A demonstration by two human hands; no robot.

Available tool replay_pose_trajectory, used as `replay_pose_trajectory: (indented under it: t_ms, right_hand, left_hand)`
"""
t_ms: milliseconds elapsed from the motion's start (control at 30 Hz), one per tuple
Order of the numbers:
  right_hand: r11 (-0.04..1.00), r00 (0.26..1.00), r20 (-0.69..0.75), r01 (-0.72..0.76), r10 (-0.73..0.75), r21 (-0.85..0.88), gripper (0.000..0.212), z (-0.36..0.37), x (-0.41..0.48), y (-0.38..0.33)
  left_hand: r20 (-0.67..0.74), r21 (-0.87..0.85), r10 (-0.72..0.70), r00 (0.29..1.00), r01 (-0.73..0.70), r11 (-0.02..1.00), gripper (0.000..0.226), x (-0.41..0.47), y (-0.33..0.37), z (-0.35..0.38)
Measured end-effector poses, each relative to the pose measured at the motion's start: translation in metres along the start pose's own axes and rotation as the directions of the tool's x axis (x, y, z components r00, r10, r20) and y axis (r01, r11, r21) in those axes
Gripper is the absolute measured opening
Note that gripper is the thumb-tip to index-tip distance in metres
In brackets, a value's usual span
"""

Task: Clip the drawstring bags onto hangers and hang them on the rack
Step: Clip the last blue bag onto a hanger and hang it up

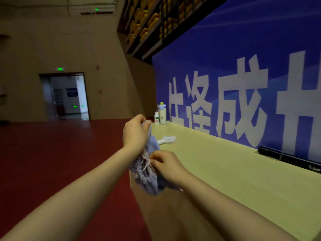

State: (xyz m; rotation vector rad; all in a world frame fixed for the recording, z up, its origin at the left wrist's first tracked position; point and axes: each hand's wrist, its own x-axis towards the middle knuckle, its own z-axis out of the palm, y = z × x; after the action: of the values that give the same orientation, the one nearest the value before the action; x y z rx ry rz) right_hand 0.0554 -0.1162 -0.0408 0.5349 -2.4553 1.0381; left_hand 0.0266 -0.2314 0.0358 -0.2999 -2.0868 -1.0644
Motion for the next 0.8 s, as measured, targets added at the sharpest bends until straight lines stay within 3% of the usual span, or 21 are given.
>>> replay_pose_trajectory:
  t_ms: [67,133,233,300,433,567,800]
  right_hand:
    - [0.991,0.992,-0.112,-0.045,0.059,0.125,0.015,0.009,0.0,-0.009]
    - [0.931,0.949,-0.256,-0.084,0.183,0.356,0.015,0.004,-0.001,-0.017]
    - [0.841,0.919,-0.345,0.029,0.19,0.54,0.013,-0.015,-0.008,-0.042]
    - [0.863,0.932,-0.358,0.127,0.065,0.489,0.011,-0.024,-0.014,-0.058]
    - [0.925,0.985,-0.16,0.118,-0.063,0.362,0.01,-0.018,-0.022,-0.062]
    - [0.906,0.997,-0.062,-0.019,0.05,0.422,0.014,-0.022,-0.027,-0.035]
    - [0.951,0.964,0.053,-0.267,0.262,0.155,0.023,-0.039,-0.014,-0.006]
  left_hand:
    - [0.067,0.106,0.034,0.997,-0.041,0.994,0.02,0.004,-0.01,-0.026]
    - [0.183,0.191,-0.018,0.983,-0.018,0.981,0.018,0.007,-0.019,-0.037]
    - [0.328,0.276,-0.133,0.935,0.04,0.96,0.022,0.003,-0.026,-0.037]
    - [0.394,0.281,-0.15,0.907,0.037,0.959,0.028,-0.003,-0.025,-0.03]
    - [0.492,0.15,-0.109,0.864,0.04,0.988,0.031,-0.009,-0.015,-0.015]
    - [0.541,-0.083,-0.029,0.841,0.087,0.993,0.028,-0.014,-0.005,-0.004]
    - [0.57,-0.244,0.149,0.808,-0.007,0.97,0.019,-0.022,0.007,0.015]
